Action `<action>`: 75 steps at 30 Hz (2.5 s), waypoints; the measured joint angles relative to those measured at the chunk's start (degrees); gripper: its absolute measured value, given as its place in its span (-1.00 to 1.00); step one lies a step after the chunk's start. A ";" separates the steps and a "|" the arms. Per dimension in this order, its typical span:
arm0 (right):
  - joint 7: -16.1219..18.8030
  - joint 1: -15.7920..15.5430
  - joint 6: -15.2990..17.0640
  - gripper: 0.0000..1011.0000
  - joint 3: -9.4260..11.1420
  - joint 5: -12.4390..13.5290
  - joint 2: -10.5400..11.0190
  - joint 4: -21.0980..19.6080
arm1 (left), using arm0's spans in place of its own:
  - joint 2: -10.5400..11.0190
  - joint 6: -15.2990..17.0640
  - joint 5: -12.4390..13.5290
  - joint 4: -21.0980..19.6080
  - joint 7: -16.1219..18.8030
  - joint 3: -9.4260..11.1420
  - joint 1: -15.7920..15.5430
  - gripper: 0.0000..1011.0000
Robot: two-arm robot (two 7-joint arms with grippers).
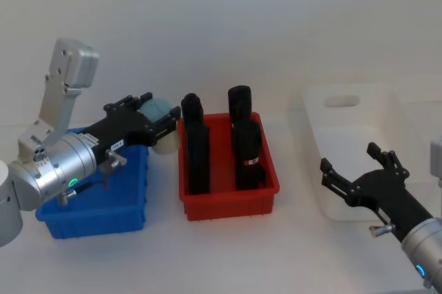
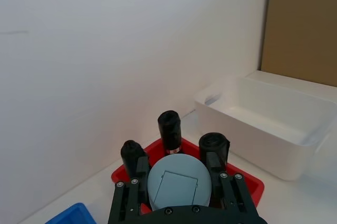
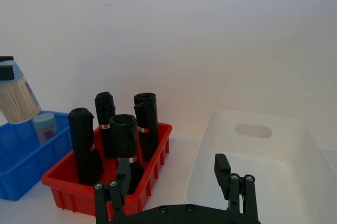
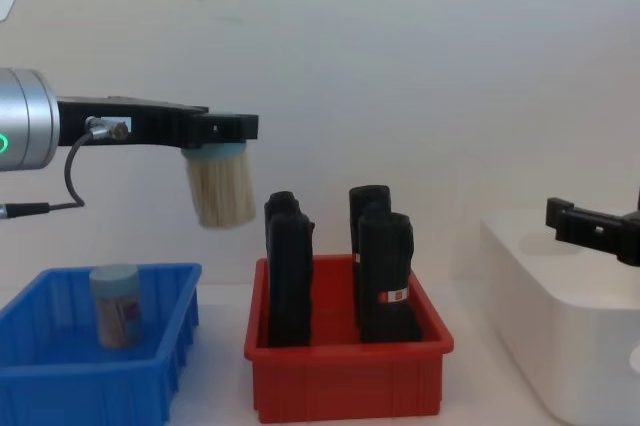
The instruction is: Pick the cotton swabs from the blue box and place them into the white box.
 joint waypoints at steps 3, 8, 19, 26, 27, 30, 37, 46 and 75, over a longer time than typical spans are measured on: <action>0.00 0.00 0.00 0.98 0.00 0.00 0.00 0.00 | -0.06 -0.43 -0.05 0.23 -1.83 0.21 -0.23 0.32; 0.00 0.00 0.00 0.98 0.00 0.00 0.00 0.00 | -0.25 -1.20 -0.06 0.72 -4.87 0.69 -0.65 0.32; 0.00 0.00 0.00 0.98 0.00 0.00 0.00 0.00 | -1.01 -2.76 -0.15 1.84 -9.84 1.94 -1.40 0.32; 0.00 0.00 0.00 0.98 0.00 0.00 0.00 0.00 | -1.39 -3.41 -0.30 2.28 -11.57 2.49 -1.68 0.32; 0.00 0.00 0.00 0.98 0.00 0.00 0.00 0.00 | -1.45 -3.50 -0.31 2.33 -11.82 2.58 -1.71 0.33; 0.00 0.00 0.00 0.98 0.00 0.00 0.00 0.00 | -1.55 -3.67 -0.35 2.46 -12.30 2.72 -1.79 0.33; 0.01 0.00 0.00 0.98 0.00 0.00 0.00 0.00 | -1.69 -3.89 -0.39 2.60 -12.91 2.92 -1.88 0.32; 1.83 0.16 0.07 0.98 -0.17 -0.83 0.04 -0.01 | -1.79 -4.07 -0.45 2.72 -13.42 3.10 -1.94 0.33; 17.50 4.48 1.27 0.98 -4.66 -8.53 -3.30 1.77 | -1.88 -4.23 -0.45 2.82 -13.85 3.24 -2.02 0.32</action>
